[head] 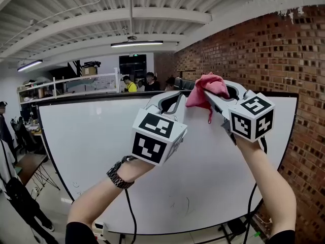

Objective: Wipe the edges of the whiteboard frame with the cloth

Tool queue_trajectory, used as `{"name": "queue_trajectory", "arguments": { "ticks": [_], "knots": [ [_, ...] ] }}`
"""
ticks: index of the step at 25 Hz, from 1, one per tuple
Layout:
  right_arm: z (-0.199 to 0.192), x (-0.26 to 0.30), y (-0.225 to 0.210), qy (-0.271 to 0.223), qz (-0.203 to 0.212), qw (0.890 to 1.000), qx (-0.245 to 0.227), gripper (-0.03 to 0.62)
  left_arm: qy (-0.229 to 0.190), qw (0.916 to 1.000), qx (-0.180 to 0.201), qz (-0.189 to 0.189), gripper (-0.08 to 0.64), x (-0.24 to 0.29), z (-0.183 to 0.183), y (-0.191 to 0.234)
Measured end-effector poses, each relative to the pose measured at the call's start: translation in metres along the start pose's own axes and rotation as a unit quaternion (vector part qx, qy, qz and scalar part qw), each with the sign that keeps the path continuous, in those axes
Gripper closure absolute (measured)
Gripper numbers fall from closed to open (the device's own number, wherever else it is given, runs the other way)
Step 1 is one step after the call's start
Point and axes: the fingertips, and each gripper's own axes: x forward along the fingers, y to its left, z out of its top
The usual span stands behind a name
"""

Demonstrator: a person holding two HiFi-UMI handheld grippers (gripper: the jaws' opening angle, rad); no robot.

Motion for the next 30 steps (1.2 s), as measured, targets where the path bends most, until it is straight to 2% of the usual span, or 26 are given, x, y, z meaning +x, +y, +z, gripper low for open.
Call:
{"name": "queue_trajectory", "arguments": {
  "ticks": [8, 15, 18, 22, 27, 30],
  "knots": [
    [-0.018, -0.027, -0.032, 0.003, -0.003, 1.0, -0.023, 0.469, -0.017, 0.9981, 0.05, -0.032, 0.557, 0.043, 0.004, -0.046],
    [-0.03, -0.048, -0.07, 0.012, -0.017, 0.999, -0.042, 0.469, -0.045, 0.9956, 0.063, -0.053, 0.557, 0.075, 0.013, -0.084],
    [-0.033, -0.056, -0.081, 0.018, -0.019, 0.999, -0.048, 0.469, -0.052, 0.9961, 0.056, -0.044, 0.557, 0.083, 0.018, -0.089],
    [-0.041, -0.07, -0.102, 0.011, -0.013, 0.999, -0.044, 0.469, -0.058, 0.9975, 0.021, -0.035, 0.557, 0.1, 0.025, -0.097],
    [-0.054, -0.096, -0.134, -0.003, 0.001, 0.999, -0.035, 0.469, -0.031, 0.9994, 0.012, -0.009, 0.557, 0.129, 0.023, -0.116],
    [-0.063, -0.118, -0.156, -0.01, 0.005, 0.999, -0.035, 0.469, -0.011, 0.9997, -0.008, -0.019, 0.557, 0.148, 0.022, -0.141]
  ]
}}
